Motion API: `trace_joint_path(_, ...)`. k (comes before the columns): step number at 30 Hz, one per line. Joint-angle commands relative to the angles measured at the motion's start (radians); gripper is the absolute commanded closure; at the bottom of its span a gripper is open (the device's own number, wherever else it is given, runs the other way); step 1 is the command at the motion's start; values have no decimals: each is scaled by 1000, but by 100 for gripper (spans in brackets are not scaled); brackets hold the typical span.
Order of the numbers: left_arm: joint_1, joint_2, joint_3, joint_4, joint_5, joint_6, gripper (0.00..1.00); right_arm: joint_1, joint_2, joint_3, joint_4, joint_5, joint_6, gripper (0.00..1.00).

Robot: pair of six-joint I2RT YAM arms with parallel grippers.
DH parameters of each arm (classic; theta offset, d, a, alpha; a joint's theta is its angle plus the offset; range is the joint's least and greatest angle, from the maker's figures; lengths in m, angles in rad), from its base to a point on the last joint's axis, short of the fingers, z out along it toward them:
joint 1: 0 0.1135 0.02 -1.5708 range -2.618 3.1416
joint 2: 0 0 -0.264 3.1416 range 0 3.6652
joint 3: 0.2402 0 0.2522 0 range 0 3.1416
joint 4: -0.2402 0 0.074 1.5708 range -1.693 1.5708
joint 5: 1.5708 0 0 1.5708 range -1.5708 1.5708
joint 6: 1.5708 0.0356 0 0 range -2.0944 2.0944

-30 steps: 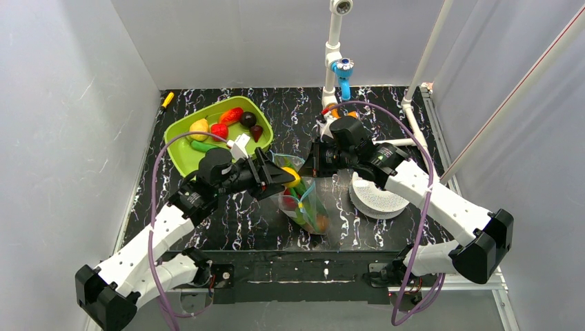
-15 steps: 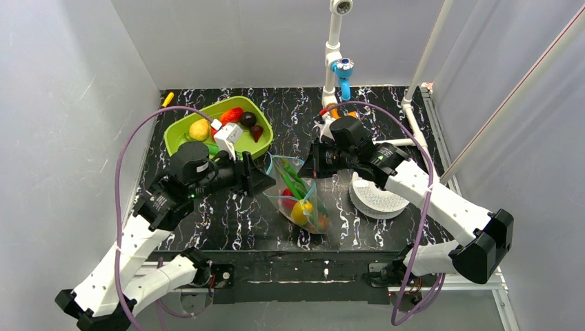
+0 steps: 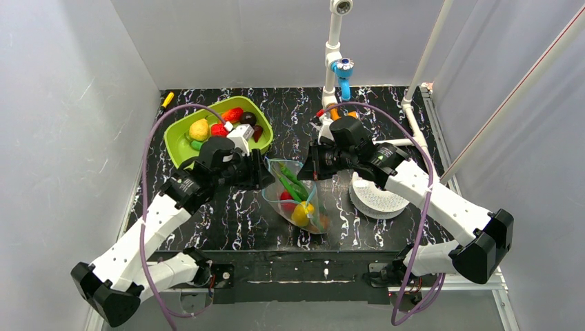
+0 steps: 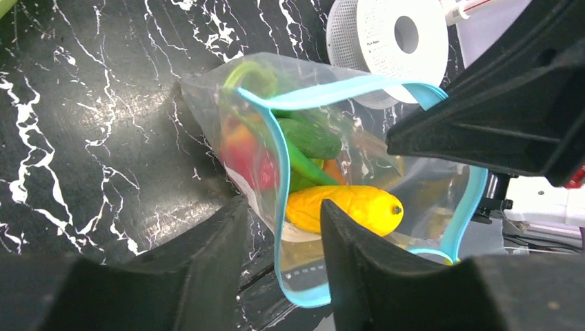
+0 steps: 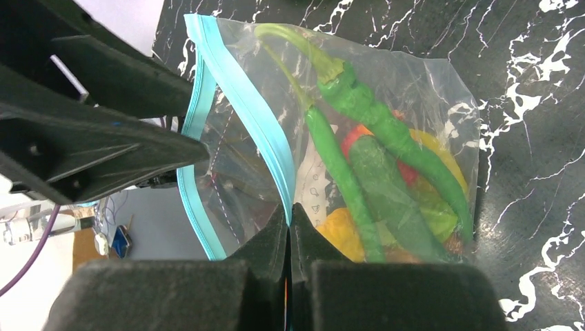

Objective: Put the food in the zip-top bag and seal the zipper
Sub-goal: Zip the zipper food storage bag at the center of the board.

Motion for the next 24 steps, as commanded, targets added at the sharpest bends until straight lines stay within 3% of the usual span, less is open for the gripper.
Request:
trace_joint_path(1,-3,50,-18,63,40,-22,65,3,-14,33,19,-43,-30,99)
trace_joint_path(7,-3,94,3,73,75,-17,97,23,-31,32,17,-19,-52,99)
trace_joint_path(11,-2,38,4,76,5,-39,100,29,-52,13,21,16,-72,93)
trace_joint_path(13,-3,-12,-2,76,-56,-63,100,29,-73,-5,38,32,-82,79)
trace_joint_path(16,-3,-84,-31,75,-140,-129,100,29,-109,-44,79,55,-93,47)
trace_joint_path(19,-3,-155,-74,50,-235,-234,100,29,-141,-88,131,54,-114,22)
trace_joint_path(24,-3,-279,-171,57,-316,-373,100,48,-187,-151,255,-58,-187,7)
